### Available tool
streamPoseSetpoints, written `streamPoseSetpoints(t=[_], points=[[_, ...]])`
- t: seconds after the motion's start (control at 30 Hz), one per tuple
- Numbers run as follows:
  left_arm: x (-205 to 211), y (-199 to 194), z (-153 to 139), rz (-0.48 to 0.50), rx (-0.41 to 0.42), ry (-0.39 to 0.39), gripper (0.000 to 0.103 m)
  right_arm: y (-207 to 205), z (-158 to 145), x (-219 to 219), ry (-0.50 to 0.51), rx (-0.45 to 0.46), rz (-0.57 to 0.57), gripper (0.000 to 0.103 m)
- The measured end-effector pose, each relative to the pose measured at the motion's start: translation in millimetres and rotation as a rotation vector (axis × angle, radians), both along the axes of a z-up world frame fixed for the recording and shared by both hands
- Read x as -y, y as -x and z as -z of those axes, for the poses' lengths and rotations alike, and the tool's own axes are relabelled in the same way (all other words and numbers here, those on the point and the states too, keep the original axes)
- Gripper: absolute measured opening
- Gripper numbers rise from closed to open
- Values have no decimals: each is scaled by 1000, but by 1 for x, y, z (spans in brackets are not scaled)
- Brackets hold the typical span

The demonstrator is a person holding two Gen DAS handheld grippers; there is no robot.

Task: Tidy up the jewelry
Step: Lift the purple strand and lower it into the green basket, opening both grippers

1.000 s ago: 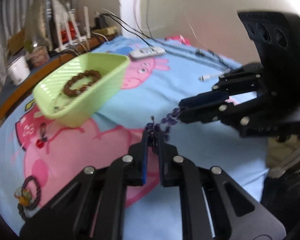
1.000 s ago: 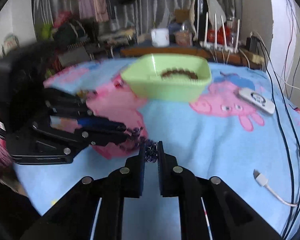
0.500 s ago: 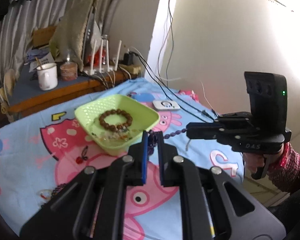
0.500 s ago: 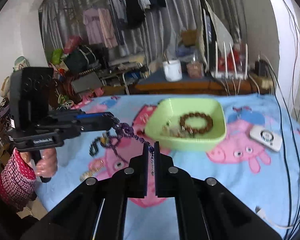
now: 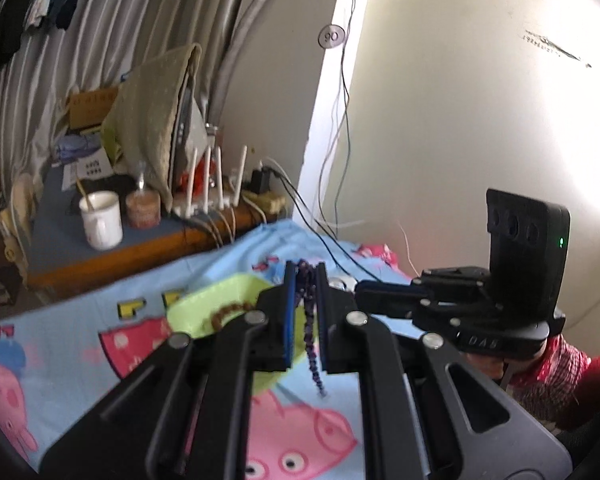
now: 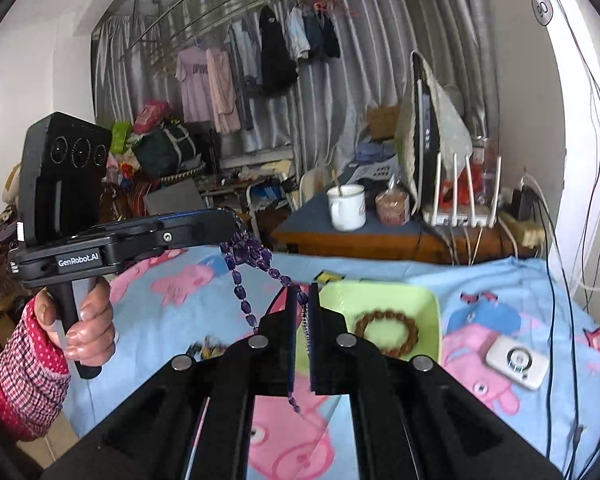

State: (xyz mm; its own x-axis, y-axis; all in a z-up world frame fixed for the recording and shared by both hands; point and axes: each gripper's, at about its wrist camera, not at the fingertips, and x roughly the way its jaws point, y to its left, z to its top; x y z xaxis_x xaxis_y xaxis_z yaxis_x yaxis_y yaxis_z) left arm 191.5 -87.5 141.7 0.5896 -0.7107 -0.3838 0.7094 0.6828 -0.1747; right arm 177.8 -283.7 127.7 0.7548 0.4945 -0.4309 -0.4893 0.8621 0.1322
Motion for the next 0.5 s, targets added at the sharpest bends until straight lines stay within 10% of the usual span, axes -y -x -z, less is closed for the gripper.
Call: streamPoseSetpoints(t=[0.5], points=[[37, -75, 10, -48, -29, -43, 9, -72, 23, 18, -38, -73, 68, 0]])
